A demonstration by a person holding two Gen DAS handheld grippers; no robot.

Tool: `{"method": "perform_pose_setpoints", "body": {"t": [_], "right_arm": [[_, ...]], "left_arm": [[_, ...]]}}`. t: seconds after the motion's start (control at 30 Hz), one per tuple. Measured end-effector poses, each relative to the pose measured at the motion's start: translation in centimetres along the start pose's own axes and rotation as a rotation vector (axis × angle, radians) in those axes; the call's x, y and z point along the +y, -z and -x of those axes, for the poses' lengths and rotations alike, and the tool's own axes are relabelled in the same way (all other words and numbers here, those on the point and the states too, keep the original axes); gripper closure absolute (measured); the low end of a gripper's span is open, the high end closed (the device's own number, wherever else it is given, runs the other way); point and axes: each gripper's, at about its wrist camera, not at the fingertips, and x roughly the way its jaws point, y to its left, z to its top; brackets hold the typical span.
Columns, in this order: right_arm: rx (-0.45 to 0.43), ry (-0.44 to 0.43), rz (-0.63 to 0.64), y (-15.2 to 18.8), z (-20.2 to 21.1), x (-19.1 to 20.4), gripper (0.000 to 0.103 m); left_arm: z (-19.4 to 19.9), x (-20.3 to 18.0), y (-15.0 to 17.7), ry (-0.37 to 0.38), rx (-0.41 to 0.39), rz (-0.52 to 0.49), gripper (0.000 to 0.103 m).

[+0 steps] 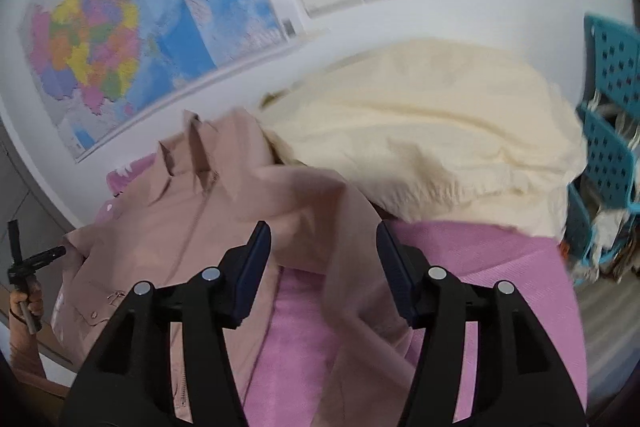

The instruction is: Fold large clothes

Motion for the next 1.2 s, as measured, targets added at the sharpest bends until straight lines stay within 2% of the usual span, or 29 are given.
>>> {"method": "perform_pose_setpoints", "body": {"t": [0.1,0.13,0.2,0.23,0.27,0.33,0.37,0.4,0.43,0.47,0.53,0.6,0.67,0.73,0.77,0.8,0.87,0.9,0.93,0.97,1.0,1.03,1.1,1.2], "right_arm": [[-0.063,-0.029,0.046,0.5,2.7,1.9,0.048],[-0.068,-0.072,0.066,0.9,3.4,2.7,0.048],[-0.045,-0.149,0.089,1.9,3.4,3.6,0.042],[-0.002,-0.185,0.1,2.5,2.6,4.2,0.041],[0.029,-0.188,0.111,3.1,1.9,4.7,0.041],[0.117,-0.196,0.115,4.5,-0.8,5.2,0.04],[0.158,-0.207,0.095,5.0,-2.3,5.1,0.04],[0.184,-0.213,0.077,5.4,-3.4,5.0,0.04],[0.222,-0.226,0.051,5.9,-5.1,4.7,0.04],[0.239,-0.222,0.037,6.1,-6.2,4.5,0.04],[0.259,-0.208,0.012,6.1,-8.5,4.2,0.039],[0.256,-0.212,-0.026,5.6,-10.3,3.9,0.04],[0.255,-0.236,-0.054,5.0,-11.2,3.8,0.039],[0.252,-0.218,-0.046,4.4,-11.9,3.9,0.049],[0.264,-0.232,-0.052,4.3,-12.3,3.9,0.059],[0.269,-0.244,-0.058,4.2,-12.5,3.9,0.068],[0.275,-0.255,-0.057,4.2,-12.5,3.8,0.077],[0.276,-0.26,-0.056,4.2,-12.4,3.8,0.082],[0.276,-0.261,-0.057,4.2,-12.3,3.7,0.084],[0.274,-0.262,-0.06,4.2,-12.2,3.7,0.087],[0.272,-0.263,-0.063,4.2,-12.0,3.6,0.089],[0.269,-0.263,-0.067,4.2,-12.0,3.5,0.089],[0.261,-0.262,-0.075,4.2,-11.6,3.2,0.091],[0.254,-0.257,-0.089,4.1,-11.4,3.0,0.092]], "left_arm": [[1.0,-1.6,1.3,0.178,0.003,-0.019,0.035],[0.6,-2.3,1.8,0.278,0.031,-0.012,0.03],[-0.9,-3.4,2.6,0.394,0.104,-0.005,0.026],[-2.1,-4.0,3.0,0.425,0.143,-0.003,0.024],[-3.0,-4.7,3.3,0.429,0.178,0.001,0.02],[-5.3,-4.9,3.7,0.456,0.252,0.039,0.018],[-6.1,-4.9,3.9,0.466,0.27,0.066,0.018],[-6.3,-5.0,3.9,0.468,0.252,0.071,0.018],[-6.1,-5.6,3.6,0.461,0.222,0.053,0.022],[-6.2,-6.0,3.4,0.457,0.217,0.042,0.037],[-6.5,-6.7,3.3,0.476,0.235,0.049,0.047],[-6.2,-7.1,3.7,0.475,0.254,0.039,0.042],[-5.6,-7.0,4.4,0.471,0.251,0.013,0.028],[-4.2,-6.1,5.5,0.501,0.239,0.013,0.019],[-3.6,-5.5,6.1,0.527,0.244,0.022,0.014],[-3.2,-5.1,6.8,0.551,0.252,0.034,0.013],[-2.1,-4.3,8.6,0.576,0.265,0.038,0.013],[-1.3,-4.3,9.2,0.578,0.243,0.019,0.014],[-0.4,-4.6,9.9,0.588,0.217,-0.002,0.024],[0.3,-4.9,10.4,0.594,0.208,-0.016,0.047],[0.6,-5.0,10.7,0.579,0.202,-0.017,0.058],[1.0,-5.0,11.0,0.57,0.209,-0.005,0.077],[2.0,-3.9,11.5,0.611,0.224,0.069,0.081],[4.9,-2.8,12.9,0.622,0.188,0.104,0.083]]}}
